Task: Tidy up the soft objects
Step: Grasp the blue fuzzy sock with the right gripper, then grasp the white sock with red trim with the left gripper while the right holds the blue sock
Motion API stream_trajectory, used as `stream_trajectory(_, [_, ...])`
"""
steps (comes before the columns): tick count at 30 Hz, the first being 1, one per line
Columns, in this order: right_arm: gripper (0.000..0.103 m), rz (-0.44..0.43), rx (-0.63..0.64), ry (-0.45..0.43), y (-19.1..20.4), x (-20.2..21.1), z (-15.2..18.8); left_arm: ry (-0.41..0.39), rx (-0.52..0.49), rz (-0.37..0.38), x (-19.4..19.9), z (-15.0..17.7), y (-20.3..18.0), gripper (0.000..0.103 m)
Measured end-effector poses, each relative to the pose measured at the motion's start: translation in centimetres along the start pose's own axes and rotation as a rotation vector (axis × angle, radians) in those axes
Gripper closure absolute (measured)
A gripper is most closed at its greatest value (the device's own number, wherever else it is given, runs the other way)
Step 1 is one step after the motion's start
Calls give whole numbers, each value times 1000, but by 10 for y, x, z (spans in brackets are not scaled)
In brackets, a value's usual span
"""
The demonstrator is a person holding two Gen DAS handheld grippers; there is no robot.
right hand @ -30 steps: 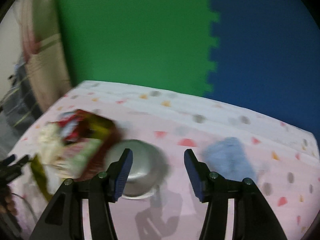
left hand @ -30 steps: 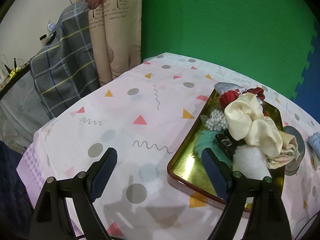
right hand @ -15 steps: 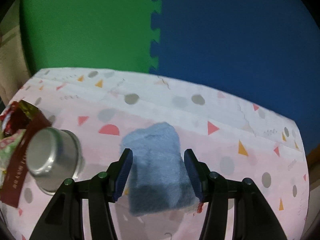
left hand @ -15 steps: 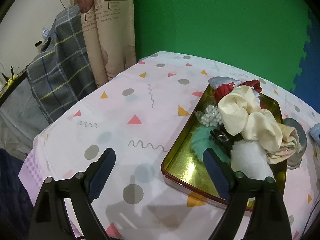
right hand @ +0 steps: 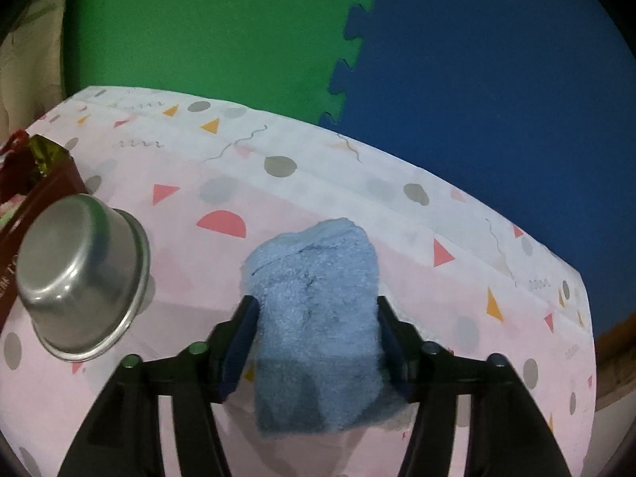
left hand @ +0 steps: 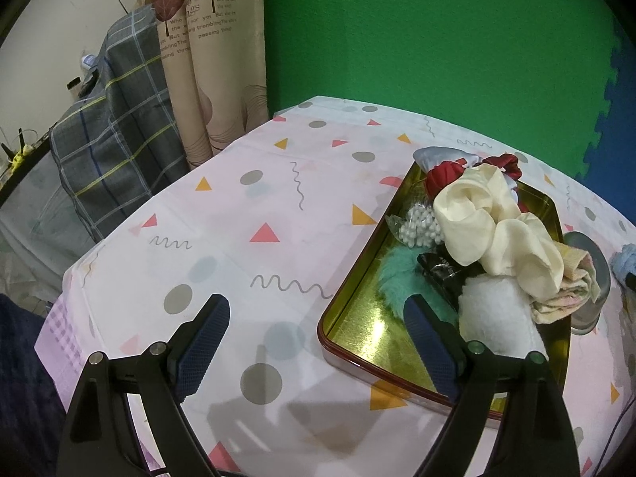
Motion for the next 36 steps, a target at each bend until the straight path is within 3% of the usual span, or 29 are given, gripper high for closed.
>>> stream_trajectory(2, [69,-9,-14,-6,-1,5,1,-2,-3,-1,0,0,0,16])
stream_trajectory(17, [71,-117,-146,-135,-9,80,16,-28,-20,-11,6,-2,-4,16])
stream_trajectory(21, [71,-92,-187,-159,-28,95,26,-54,-39,-27,10,-3,-7,16])
stream_trajectory(30, [71,21,-309,-84,-101,89,86,-77,-53,20,23,-5,-19,16])
stream_trajectory(36, [71,72,-363,-34,-137,75,123,-142,-186,76,61,-14,-62,16])
Point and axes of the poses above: each gripper's, at about its wrist camera, not at the fingertips, and x roughly against the way its jaws point, y to its left, z to its underside, the point moved 9 cm from there along -x, roughly the way its jaws point, and after that the axes turned 1 degree about x, right-handed, at the moved point
